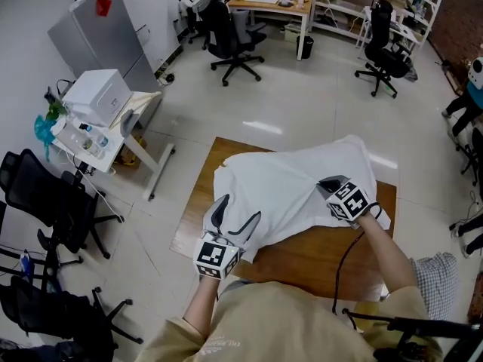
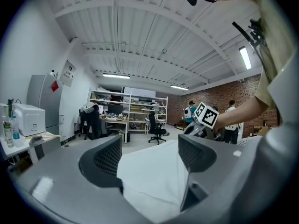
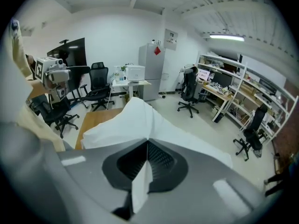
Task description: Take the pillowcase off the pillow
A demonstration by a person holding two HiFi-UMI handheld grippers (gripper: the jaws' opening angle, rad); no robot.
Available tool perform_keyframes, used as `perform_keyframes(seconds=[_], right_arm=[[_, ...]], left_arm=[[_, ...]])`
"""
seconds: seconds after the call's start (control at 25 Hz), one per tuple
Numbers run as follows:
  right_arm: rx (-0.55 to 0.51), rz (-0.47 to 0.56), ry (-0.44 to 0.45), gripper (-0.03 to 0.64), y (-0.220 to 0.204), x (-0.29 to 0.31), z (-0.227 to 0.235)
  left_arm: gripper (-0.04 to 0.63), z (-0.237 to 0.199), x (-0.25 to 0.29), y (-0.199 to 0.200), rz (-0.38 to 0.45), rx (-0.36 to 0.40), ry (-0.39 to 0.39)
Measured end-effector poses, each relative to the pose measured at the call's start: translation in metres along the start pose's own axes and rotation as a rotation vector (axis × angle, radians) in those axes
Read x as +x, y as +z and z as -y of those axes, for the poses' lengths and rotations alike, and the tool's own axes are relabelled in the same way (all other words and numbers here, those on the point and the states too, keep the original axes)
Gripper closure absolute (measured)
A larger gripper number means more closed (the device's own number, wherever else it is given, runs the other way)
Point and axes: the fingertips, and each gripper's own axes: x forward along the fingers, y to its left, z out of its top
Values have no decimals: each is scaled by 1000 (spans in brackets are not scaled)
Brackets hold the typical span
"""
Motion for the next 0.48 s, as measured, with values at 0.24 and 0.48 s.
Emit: perform_keyframes(seconds=[0.24, 0.48], right_arm=[[101, 73, 4, 617, 12, -24, -10], [216, 152, 32, 617, 29, -47, -13]], left_arm=[[221, -16, 0, -43, -79, -77, 9], [221, -38, -3, -133, -237, -261, -5]])
